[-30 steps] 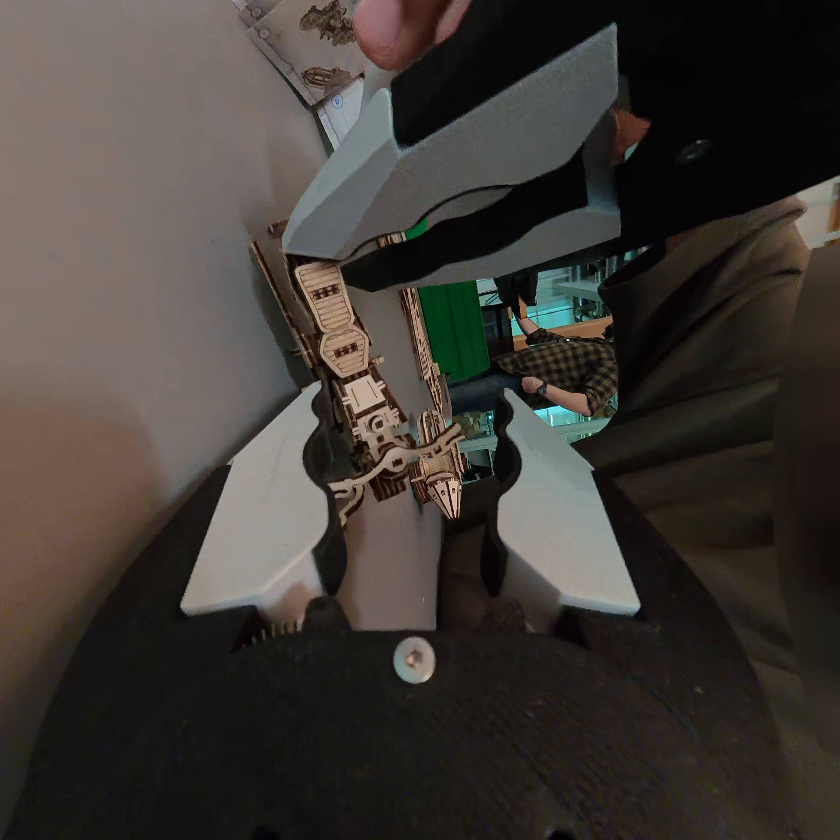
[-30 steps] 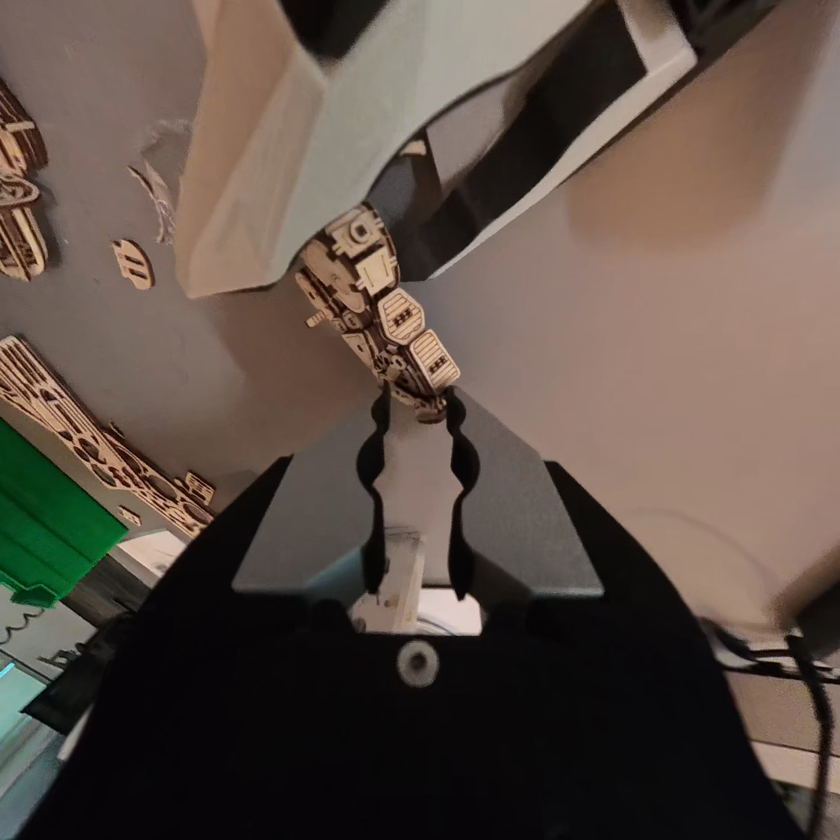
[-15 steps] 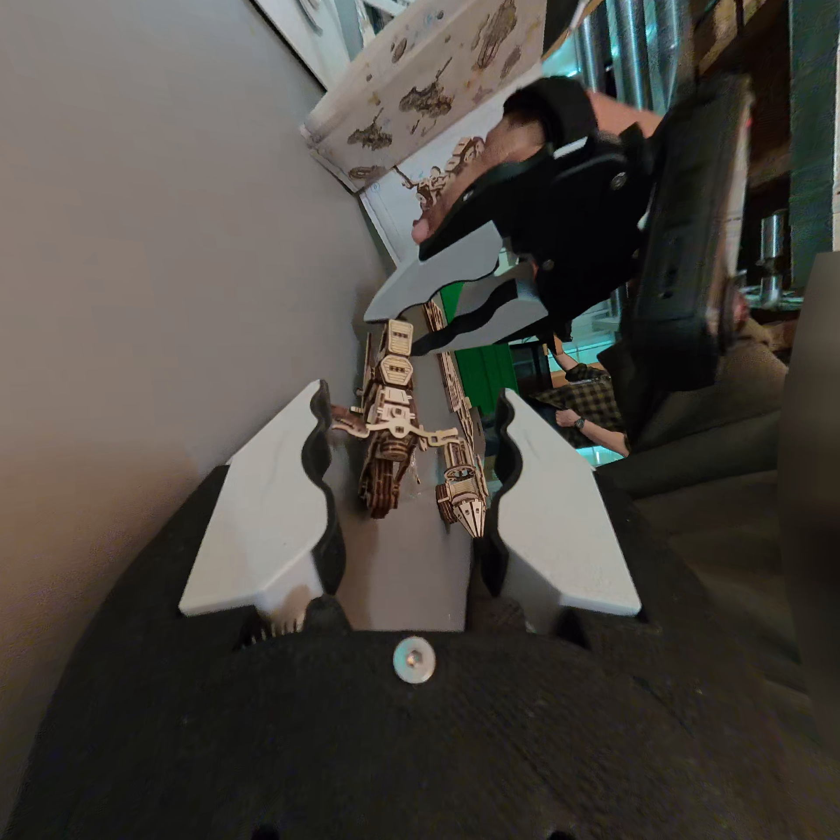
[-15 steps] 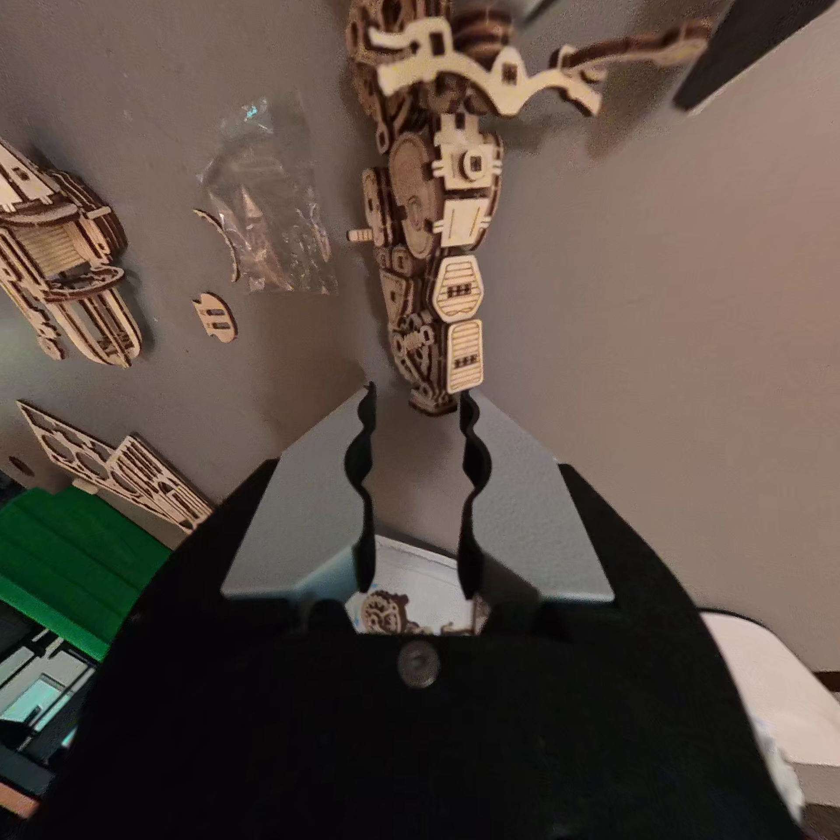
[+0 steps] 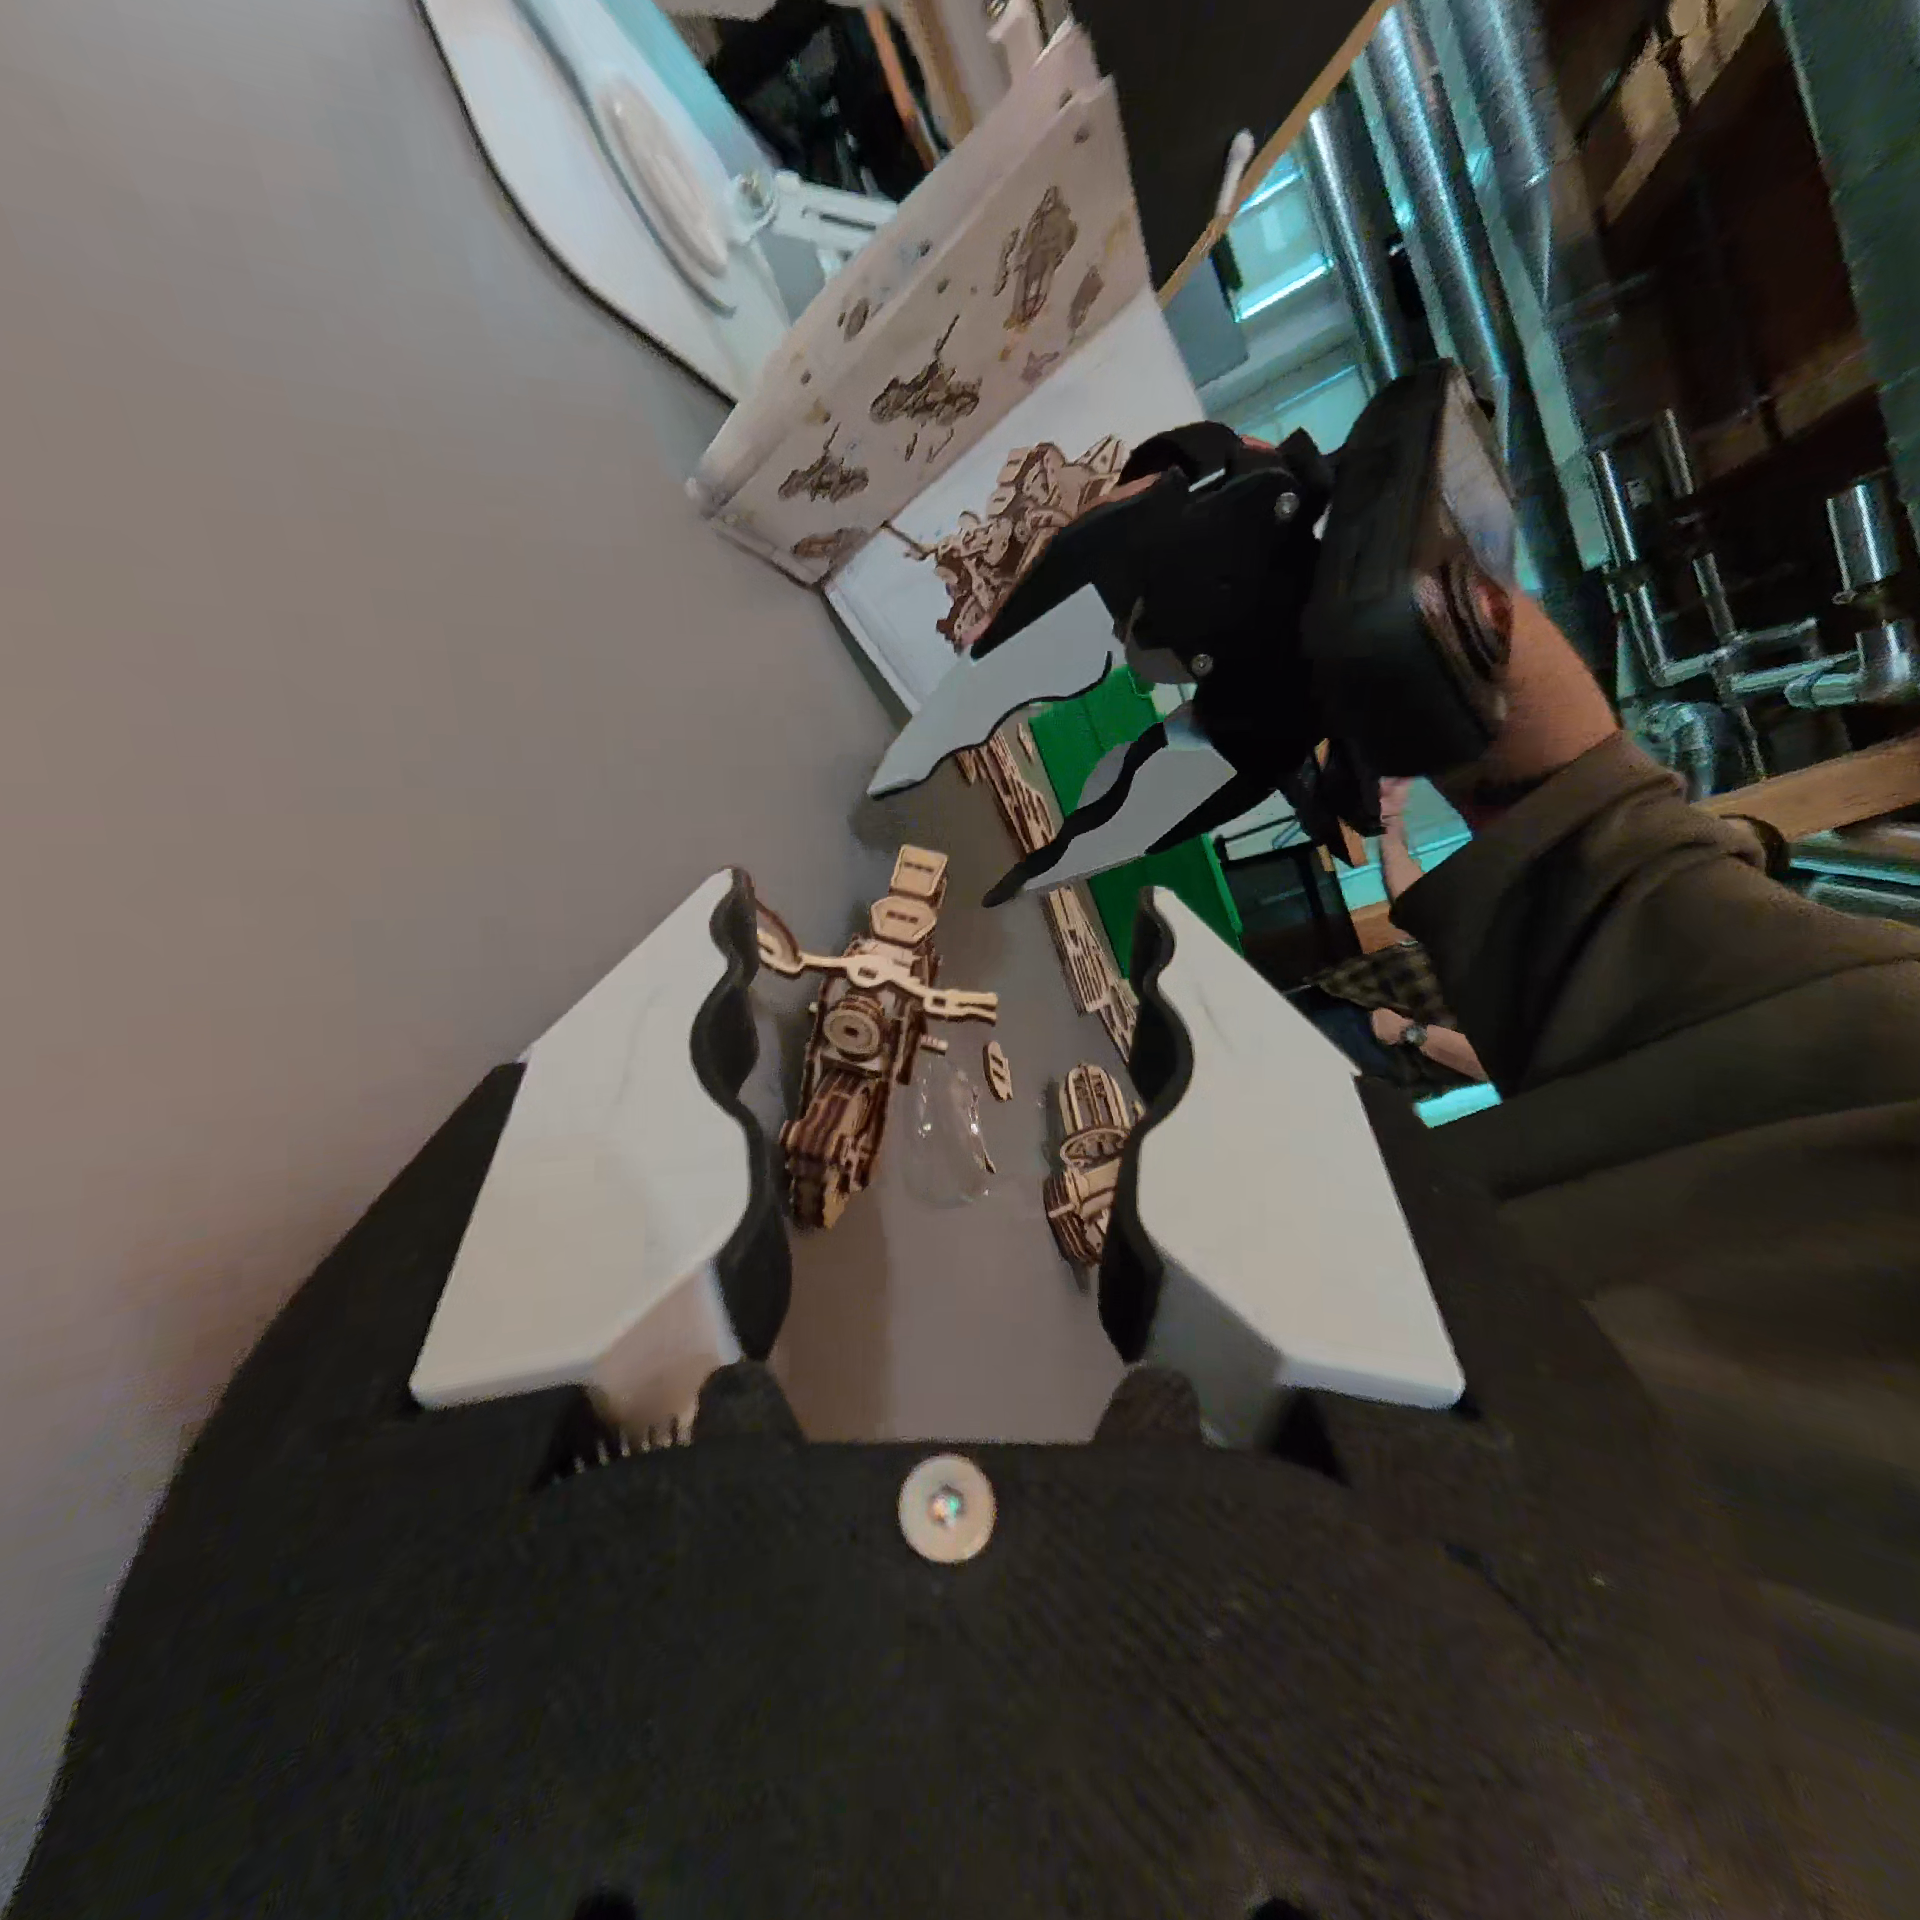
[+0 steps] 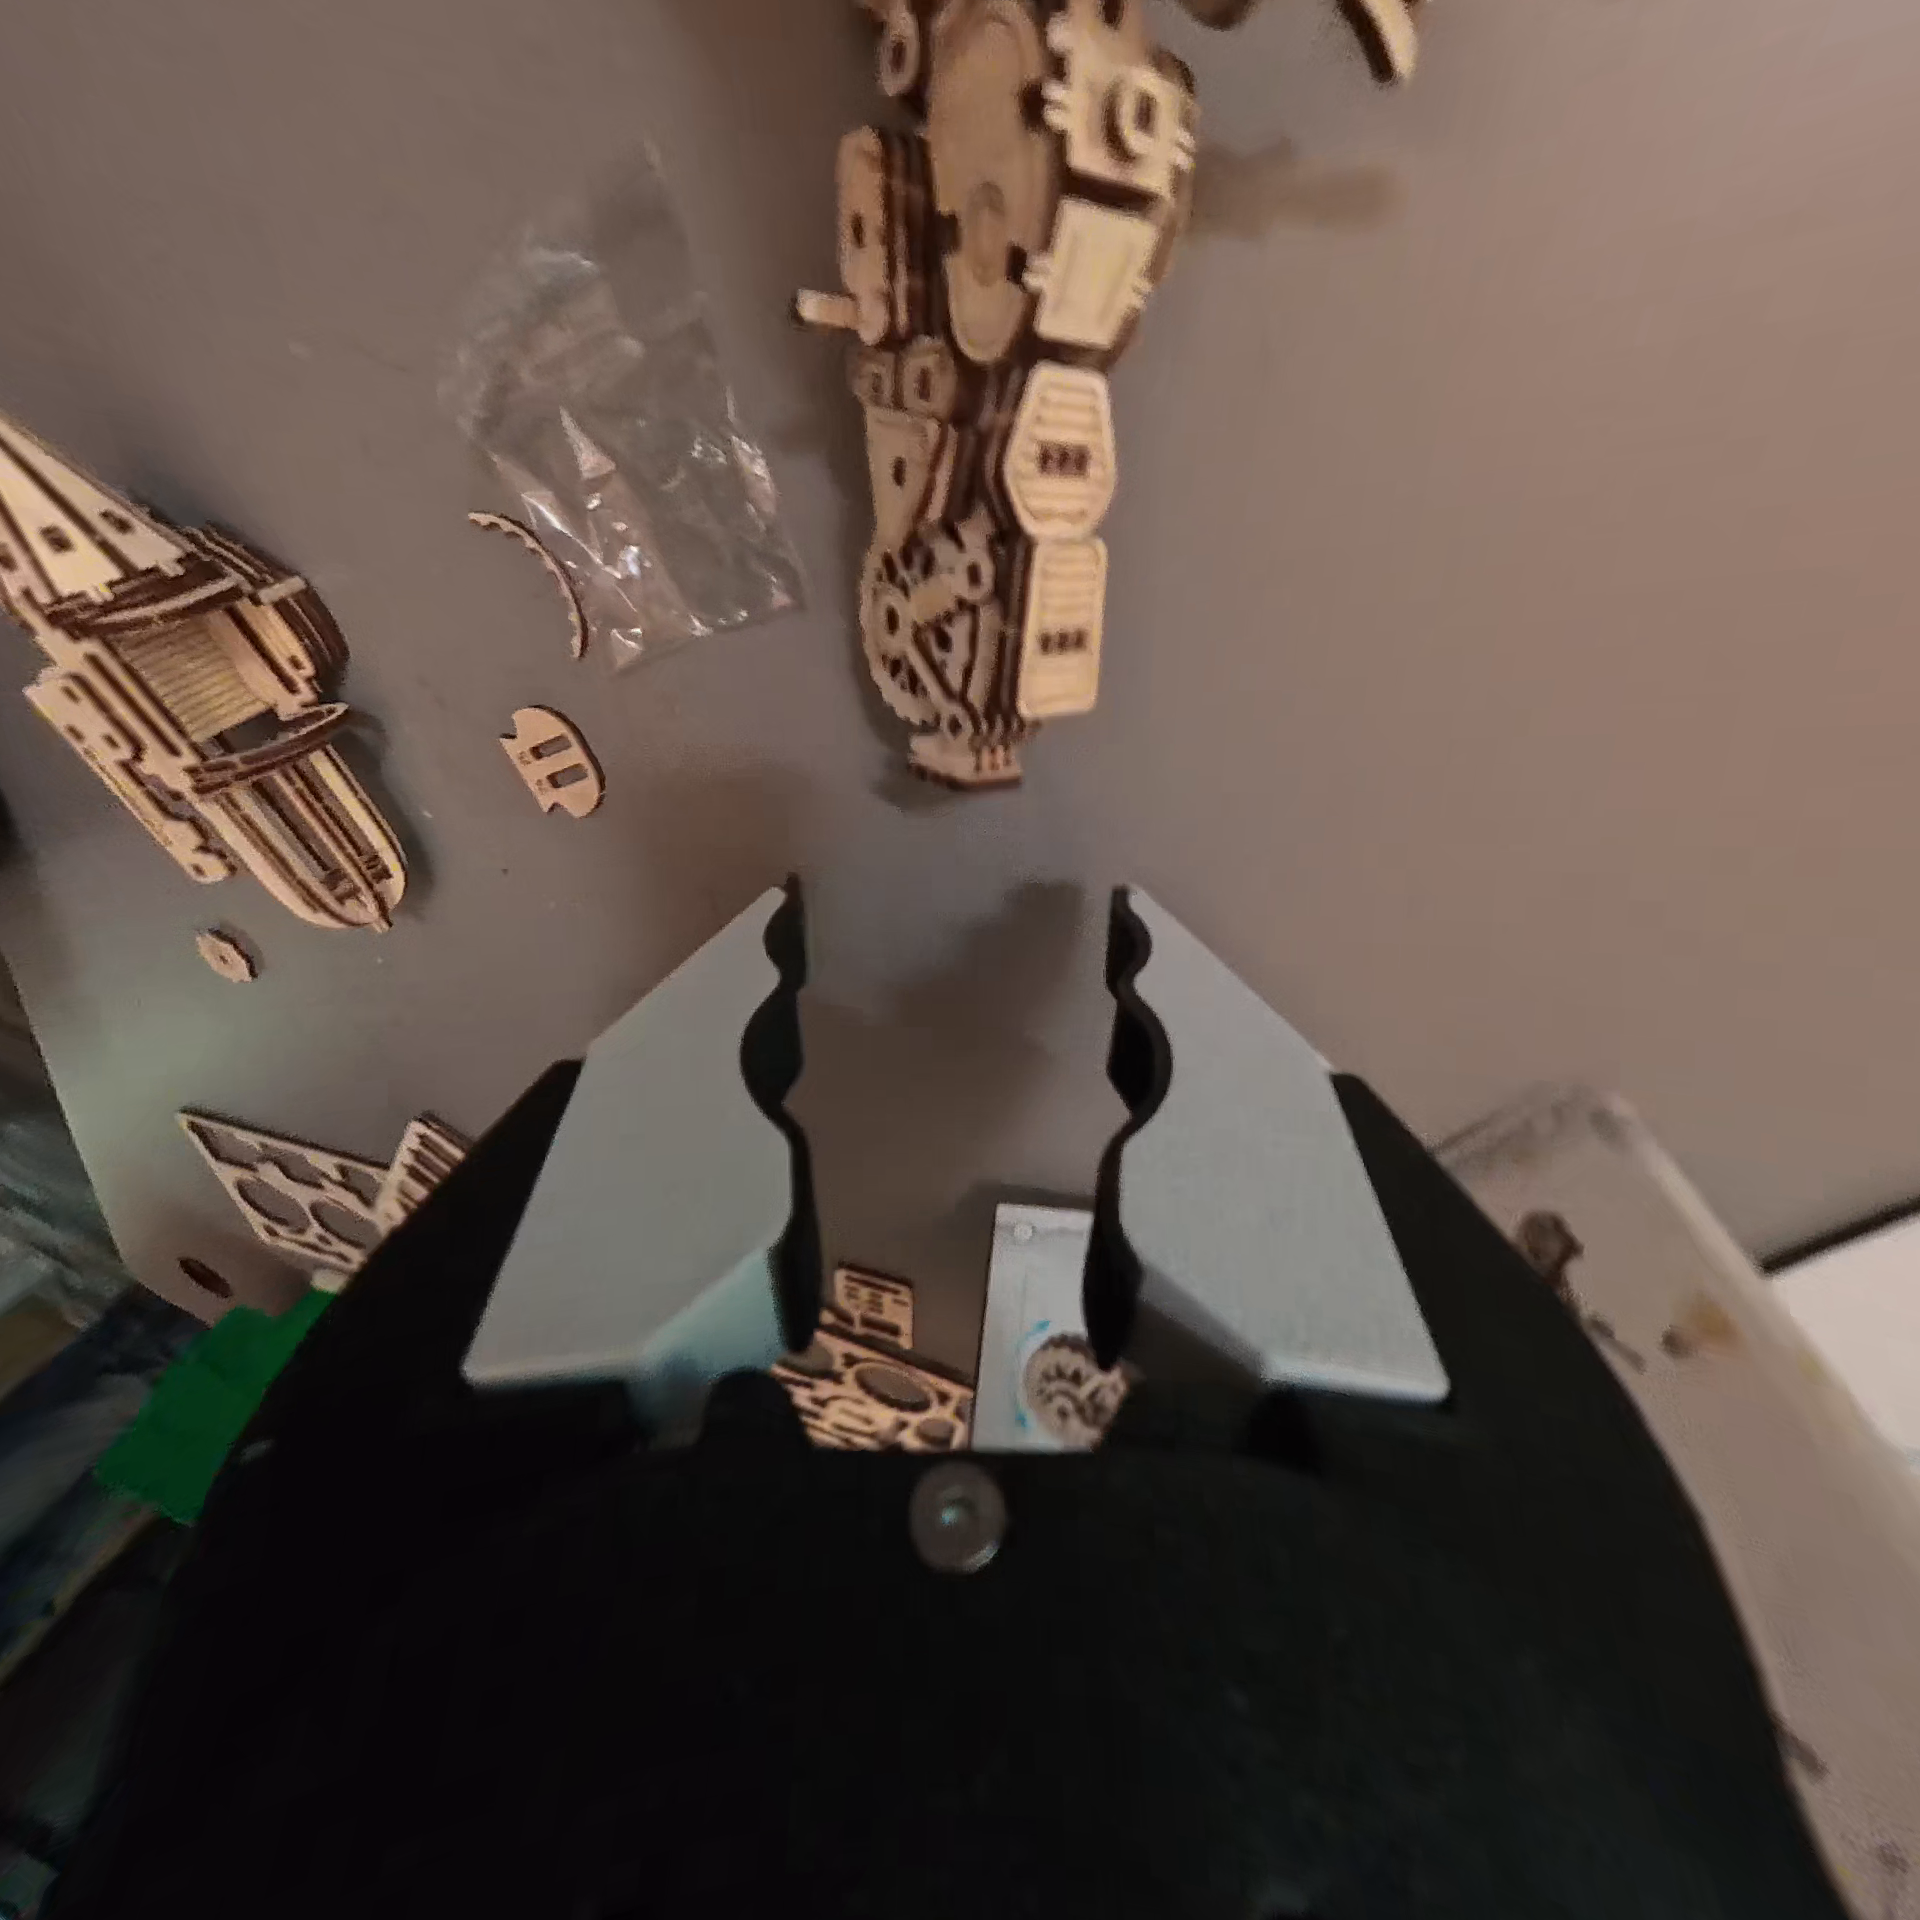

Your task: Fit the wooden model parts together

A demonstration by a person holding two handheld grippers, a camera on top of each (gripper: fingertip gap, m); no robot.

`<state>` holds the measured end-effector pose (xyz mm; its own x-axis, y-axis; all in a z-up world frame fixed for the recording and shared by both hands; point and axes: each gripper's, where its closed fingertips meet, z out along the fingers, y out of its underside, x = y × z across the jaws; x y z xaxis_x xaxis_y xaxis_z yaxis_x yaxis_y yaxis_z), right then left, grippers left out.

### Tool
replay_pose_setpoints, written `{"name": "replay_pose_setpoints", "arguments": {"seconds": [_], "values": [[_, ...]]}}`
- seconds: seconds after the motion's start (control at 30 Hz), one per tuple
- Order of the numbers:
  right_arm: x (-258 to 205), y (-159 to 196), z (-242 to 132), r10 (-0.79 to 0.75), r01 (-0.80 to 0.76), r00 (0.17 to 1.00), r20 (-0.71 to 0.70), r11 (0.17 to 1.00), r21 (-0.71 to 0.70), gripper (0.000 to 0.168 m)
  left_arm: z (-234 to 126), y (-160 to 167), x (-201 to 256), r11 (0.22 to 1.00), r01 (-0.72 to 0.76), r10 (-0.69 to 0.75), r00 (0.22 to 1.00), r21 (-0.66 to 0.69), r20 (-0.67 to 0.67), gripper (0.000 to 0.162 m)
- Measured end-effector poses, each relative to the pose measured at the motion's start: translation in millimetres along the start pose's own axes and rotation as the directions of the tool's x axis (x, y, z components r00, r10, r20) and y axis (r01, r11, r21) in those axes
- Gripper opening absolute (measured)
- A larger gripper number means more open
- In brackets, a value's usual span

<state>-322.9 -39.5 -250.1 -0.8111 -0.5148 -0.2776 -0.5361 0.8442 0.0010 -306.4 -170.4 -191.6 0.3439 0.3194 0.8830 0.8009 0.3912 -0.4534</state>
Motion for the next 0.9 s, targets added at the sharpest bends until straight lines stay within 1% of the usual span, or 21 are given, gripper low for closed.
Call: {"name": "replay_pose_setpoints", "arguments": {"seconds": [0.1,0.2,0.27,0.3,0.33,0.37,0.4,0.43,0.47,0.53,0.57,0.6,0.63,0.67,0.7,0.73,0.77,0.83,0.87,0.9], "values": [[-2.0,8.1,-15.4,0.113,-0.111,0.993,-0.027,0.993,0.043,0.062,-1.0,-2.4,8.6,0.995,-0.096,0.095,0.995,0.030,0.027,0.072],[-13.2,9.7,-40.2,0.217,-0.203,0.973,-0.079,0.966,0.158,0.054,-1.7,-6.1,25.3,0.974,-0.213,0.209,0.976,0.081,0.053,0.072],[-22.2,13.5,-61.3,0.315,-0.267,0.934,-0.168,0.929,0.257,0.048,-1.7,-8.4,43.8,0.942,-0.315,0.309,0.949,0.119,0.069,0.069],[-29.9,17.7,-72.4,0.371,-0.299,0.904,-0.212,0.903,0.308,0.044,-0.8,-7.1,53.8,0.916,-0.381,0.373,0.924,0.125,0.085,0.064],[-38.0,26.5,-83.9,0.440,-0.336,0.857,-0.270,0.872,0.355,0.040,1.3,-3.0,62.8,0.887,-0.448,0.436,0.893,0.117,0.110,0.054],[-44.3,43.1,-96.4,0.532,-0.393,0.772,-0.349,0.830,0.397,0.036,4.7,3.4,70.5,0.853,-0.512,0.498,0.856,0.099,0.137,0.029],[-53.9,64.8,-107.8,0.633,-0.460,0.657,-0.410,0.767,0.447,0.033,9.6,12.2,78.6,0.813,-0.577,0.563,0.812,0.075,0.153,0.001],[-71.4,83.2,-114.9,0.724,-0.516,0.556,-0.408,0.686,0.513,0.037,15.4,20.5,83.8,0.773,-0.633,0.616,0.766,0.048,0.182,0.000],[-93.7,96.4,-117.8,0.808,-0.554,0.476,-0.347,0.582,0.595,0.042,22.1,29.5,87.4,0.737,-0.676,0.659,0.724,0.015,0.204,0.000],[-139.8,118.6,-116.7,0.935,-0.573,0.320,-0.154,0.320,0.755,0.040,37.1,47.0,95.1,0.682,-0.731,0.718,0.660,-0.032,0.223,0.000],[-162.4,128.8,-112.3,0.966,-0.547,0.250,-0.059,0.192,0.815,0.034,43.5,52.0,98.5,0.655,-0.755,0.738,0.628,-0.037,0.248,0.000],[-184.3,137.8,-105.3,0.982,-0.499,0.189,0.016,0.082,0.863,0.024,49.5,56.3,102.5,0.622,-0.782,0.760,0.590,-0.040,0.274,0.000],[-205.1,145.0,-96.2,0.988,-0.436,0.139,0.067,0.000,0.900,0.012,55.0,59.1,105.2,0.593,-0.804,0.774,0.552,-0.048,0.309,0.000],[-224.4,150.8,-85.0,0.991,-0.368,0.094,0.092,-0.051,0.929,0.001,60.7,63.9,108.4,0.567,-0.821,0.789,0.519,-0.065,0.328,0.000],[-241.8,156.2,-72.0,0.994,-0.304,0.044,0.095,-0.078,0.949,0.000,67.3,71.8,113.4,0.553,-0.830,0.803,0.505,-0.077,0.316,0.000],[-256.5,162.6,-57.6,0.996,-0.255,-0.020,0.086,-0.088,0.963,0.000,73.2,78.9,118.5,0.556,-0.828,0.803,0.511,-0.075,0.307,0.000],[-268.5,168.8,-42.7,0.994,-0.218,-0.088,0.065,-0.083,0.972,0.000,77.2,82.4,123.2,0.575,-0.816,0.784,0.534,-0.049,0.317,0.000],[-285.0,178.4,-14.9,0.976,-0.197,-0.214,-0.035,-0.008,0.980,0.001,83.4,87.9,132.9,0.614,-0.789,0.743,0.586,0.021,0.324,0.000],[-291.9,185.8,-4.2,0.952,-0.210,-0.292,-0.096,0.034,0.977,0.004,84.5,87.7,134.1,0.620,-0.784,0.726,0.594,0.045,0.348,0.000],[-296.9,190.8,0.2,0.926,-0.217,-0.349,-0.143,0.068,0.974,0.006,81.7,83.1,132.7,0.612,-0.787,0.702,0.585,0.076,0.405,0.000]]}}
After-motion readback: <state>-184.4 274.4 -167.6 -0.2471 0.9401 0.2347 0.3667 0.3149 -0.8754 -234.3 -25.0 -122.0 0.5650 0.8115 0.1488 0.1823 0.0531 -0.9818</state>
